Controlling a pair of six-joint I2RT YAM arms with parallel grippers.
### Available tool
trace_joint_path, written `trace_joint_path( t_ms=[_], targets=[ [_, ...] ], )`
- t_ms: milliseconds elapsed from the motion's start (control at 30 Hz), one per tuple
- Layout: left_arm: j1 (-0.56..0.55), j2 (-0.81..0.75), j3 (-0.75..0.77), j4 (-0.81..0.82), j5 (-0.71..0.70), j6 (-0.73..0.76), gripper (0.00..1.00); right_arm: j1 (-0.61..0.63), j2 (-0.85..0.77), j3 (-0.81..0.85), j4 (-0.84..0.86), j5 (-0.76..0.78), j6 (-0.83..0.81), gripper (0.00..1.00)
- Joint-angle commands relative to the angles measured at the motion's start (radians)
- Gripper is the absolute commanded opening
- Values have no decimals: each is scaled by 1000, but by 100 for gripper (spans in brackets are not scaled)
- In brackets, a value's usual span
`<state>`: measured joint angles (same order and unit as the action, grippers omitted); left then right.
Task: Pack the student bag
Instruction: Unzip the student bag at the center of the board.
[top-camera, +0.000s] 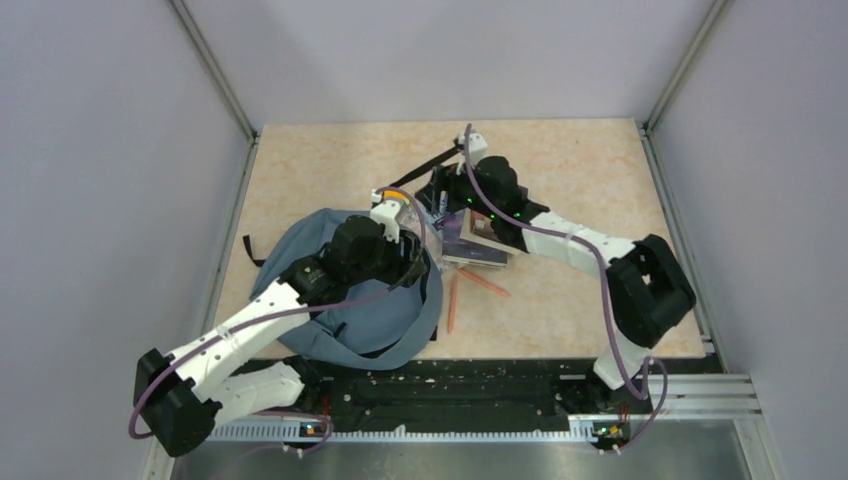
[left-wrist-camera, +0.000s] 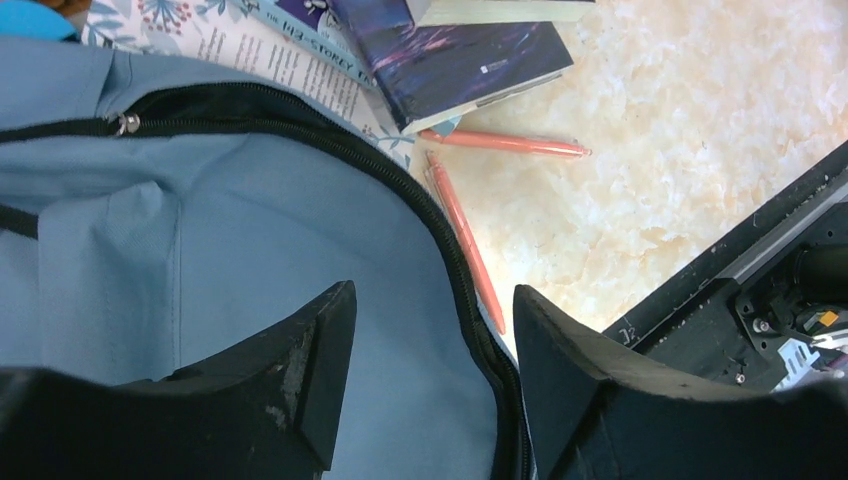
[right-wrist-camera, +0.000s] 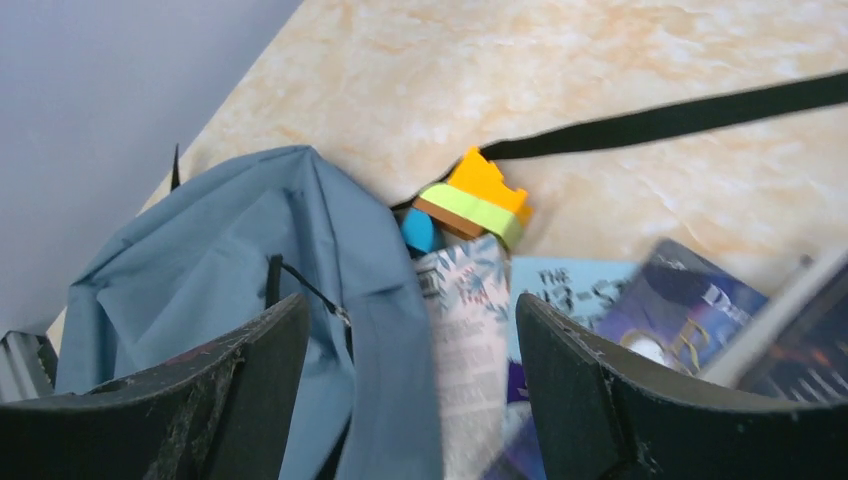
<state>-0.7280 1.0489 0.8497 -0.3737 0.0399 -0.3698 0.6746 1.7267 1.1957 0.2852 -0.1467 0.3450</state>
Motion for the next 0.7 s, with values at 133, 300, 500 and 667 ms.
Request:
trace_joint_path(
  t_ms=[133,300,500,667],
  targets=[
    [1,-54,-97,103,24,-112,65,-6,-259,-245,-23,91,69,75],
    [1,-38,-103,144,34,-120,66,-6,-332,-346,-54,95,89,75],
    [1,11,-84,119,-6,-118,65,-6,-371,-392,-85,99,88,73],
    [0,58,-63,110,17,-114,63,-6,-381,-395,-88,91,86,72]
  ],
)
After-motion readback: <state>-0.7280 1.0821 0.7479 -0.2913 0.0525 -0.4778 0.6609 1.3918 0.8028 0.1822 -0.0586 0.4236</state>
